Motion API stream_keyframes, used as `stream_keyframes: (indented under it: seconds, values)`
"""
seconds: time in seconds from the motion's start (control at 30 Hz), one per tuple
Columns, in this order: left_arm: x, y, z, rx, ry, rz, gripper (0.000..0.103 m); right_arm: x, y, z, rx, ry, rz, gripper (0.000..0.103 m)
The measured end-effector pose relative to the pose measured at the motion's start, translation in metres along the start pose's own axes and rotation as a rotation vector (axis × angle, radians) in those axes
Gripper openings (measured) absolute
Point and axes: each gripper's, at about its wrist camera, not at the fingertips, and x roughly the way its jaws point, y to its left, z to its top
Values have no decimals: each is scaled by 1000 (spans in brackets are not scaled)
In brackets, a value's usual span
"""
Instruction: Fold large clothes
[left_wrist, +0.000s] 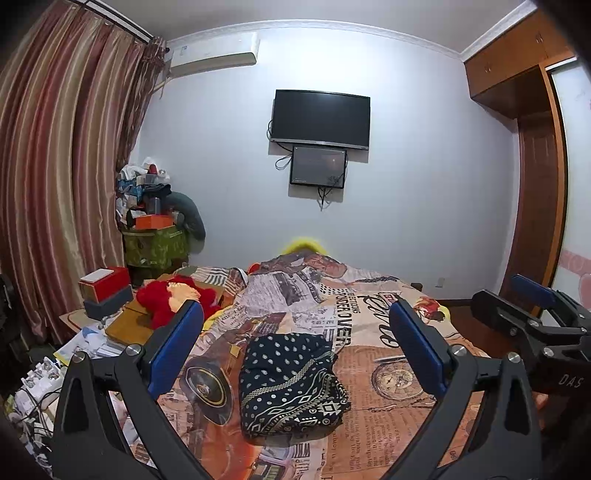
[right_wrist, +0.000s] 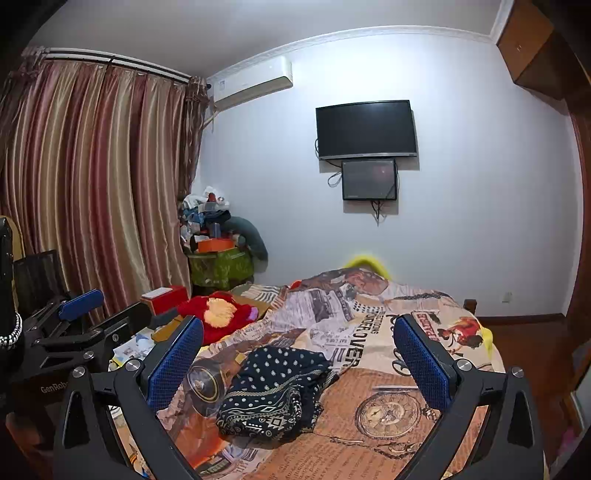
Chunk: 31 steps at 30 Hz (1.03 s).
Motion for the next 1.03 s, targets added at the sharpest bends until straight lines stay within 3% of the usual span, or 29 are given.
stream_keyframes:
  seconds: [1.03]
  values:
    - [1,0,0,8,19,-45,101,0,-1,-4,8,10,0,103]
